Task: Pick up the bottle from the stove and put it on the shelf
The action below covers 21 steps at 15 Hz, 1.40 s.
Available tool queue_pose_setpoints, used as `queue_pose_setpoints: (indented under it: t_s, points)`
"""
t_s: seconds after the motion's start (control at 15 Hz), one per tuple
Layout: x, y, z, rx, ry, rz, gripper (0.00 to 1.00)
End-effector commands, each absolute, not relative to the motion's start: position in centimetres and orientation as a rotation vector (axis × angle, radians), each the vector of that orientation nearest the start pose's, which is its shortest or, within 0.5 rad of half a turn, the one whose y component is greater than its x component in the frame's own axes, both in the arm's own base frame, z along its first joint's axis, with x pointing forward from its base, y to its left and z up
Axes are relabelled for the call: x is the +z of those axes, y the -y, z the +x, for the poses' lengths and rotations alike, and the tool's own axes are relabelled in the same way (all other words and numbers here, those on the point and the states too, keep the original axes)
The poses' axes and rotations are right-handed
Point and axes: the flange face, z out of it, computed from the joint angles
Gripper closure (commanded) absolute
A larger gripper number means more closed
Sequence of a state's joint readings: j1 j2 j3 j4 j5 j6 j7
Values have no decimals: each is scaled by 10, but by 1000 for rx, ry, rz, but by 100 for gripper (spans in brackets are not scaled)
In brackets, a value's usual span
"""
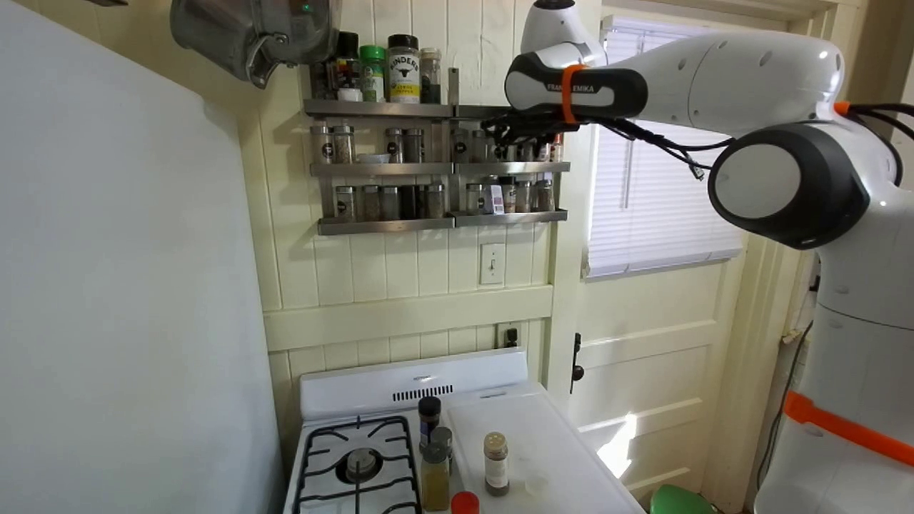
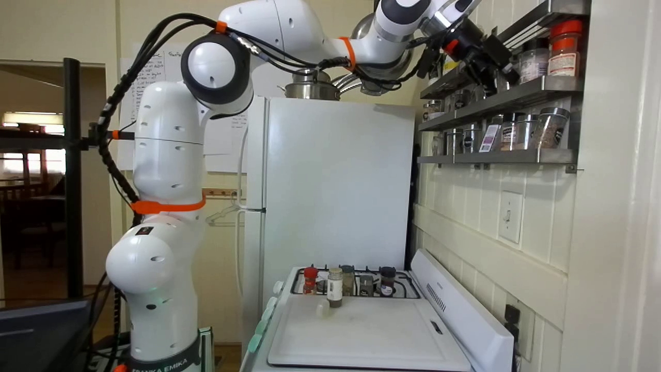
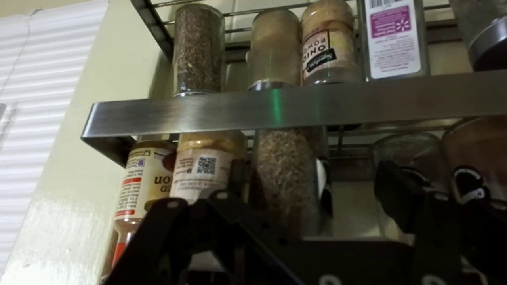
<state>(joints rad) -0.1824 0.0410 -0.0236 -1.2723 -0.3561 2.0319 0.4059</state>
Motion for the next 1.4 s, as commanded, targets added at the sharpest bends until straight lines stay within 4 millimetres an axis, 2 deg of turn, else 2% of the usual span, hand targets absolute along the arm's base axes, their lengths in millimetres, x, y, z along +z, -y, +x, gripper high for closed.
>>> queue_pose_setpoints:
  t_s: [0.0, 0.2, 0.47, 1.33]
  points:
    - [806, 138, 567, -1198, -885, -3062, 12]
    - [807, 138, 568, -1203, -894, -3053, 5]
    - [809, 138, 569, -1213, -907, -3045, 4]
    - [808, 129, 564, -1206, -896, -3053, 11]
